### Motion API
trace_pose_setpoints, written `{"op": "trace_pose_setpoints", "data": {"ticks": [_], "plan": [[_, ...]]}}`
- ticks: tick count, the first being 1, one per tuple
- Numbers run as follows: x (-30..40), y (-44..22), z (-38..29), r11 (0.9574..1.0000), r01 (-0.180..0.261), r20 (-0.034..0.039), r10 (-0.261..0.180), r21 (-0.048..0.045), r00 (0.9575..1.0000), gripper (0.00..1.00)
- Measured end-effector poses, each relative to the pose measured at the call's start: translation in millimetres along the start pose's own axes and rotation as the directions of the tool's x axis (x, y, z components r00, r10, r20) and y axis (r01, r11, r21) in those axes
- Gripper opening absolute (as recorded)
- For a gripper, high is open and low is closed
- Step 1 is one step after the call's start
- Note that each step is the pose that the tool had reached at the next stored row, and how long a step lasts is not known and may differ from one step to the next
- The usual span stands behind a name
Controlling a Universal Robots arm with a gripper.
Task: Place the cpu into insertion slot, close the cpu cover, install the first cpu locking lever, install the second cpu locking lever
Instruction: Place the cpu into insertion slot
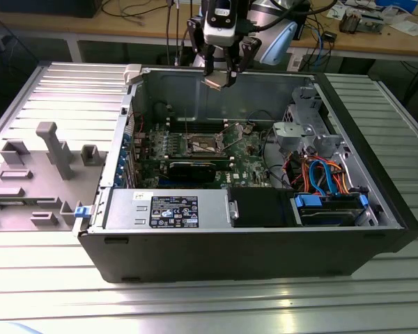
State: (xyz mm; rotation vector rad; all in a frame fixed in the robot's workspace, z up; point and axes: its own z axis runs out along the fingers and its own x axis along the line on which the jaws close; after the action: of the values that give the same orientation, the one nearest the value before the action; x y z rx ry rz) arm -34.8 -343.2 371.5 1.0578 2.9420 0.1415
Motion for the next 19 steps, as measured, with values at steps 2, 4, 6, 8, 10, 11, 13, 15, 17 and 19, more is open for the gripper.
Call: {"op": "trace_pose_setpoints", "data": {"ticks": [2, 4, 6, 8, 10, 11, 13, 15, 17, 19], "plan": [[0.0, 0.0, 0.0, 1.0, -0.003, 0.0003, 0.003, -0.0001, 1.0, 0.54], [0.0, 0.0, 0.0, 1.0, -0.008, 0.0007, 0.008, -0.0002, 1.0, 0.54], [0.0, 0.0, 0.0, 1.0, -0.01, 0.0009, 0.01, -0.0003, 1.0, 0.54], [0.0, 0.0, 0.0, 0.9999, -0.012, 0.0011, 0.012, -0.0003, 0.9999, 0.54], [0.0, 0.0, 0.1, 0.9998, -0.018, 0.0016, 0.018, -0.0005, 0.9998, 0.54], [0.0, 0.0, 0.1, 0.9997, -0.023, 0.0021, 0.023, -0.0006, 0.9997, 0.54], [0.0, 0.0, 0.1, 0.9995, -0.033, 0.0029, 0.033, -0.0007, 0.9995, 0.54], [0.0, 0.0, 0.1, 0.9993, -0.038, 0.0034, 0.038, -0.0008, 0.9993, 0.54], [0.0, 0.0, 0.1, 0.9993, -0.038, 0.0034, 0.038, -0.0008, 0.9993, 0.54], [0.0, 0.0, 0.1, 0.9993, -0.039, 0.0034, 0.039, -0.0009, 0.9992, 0.54]]}}
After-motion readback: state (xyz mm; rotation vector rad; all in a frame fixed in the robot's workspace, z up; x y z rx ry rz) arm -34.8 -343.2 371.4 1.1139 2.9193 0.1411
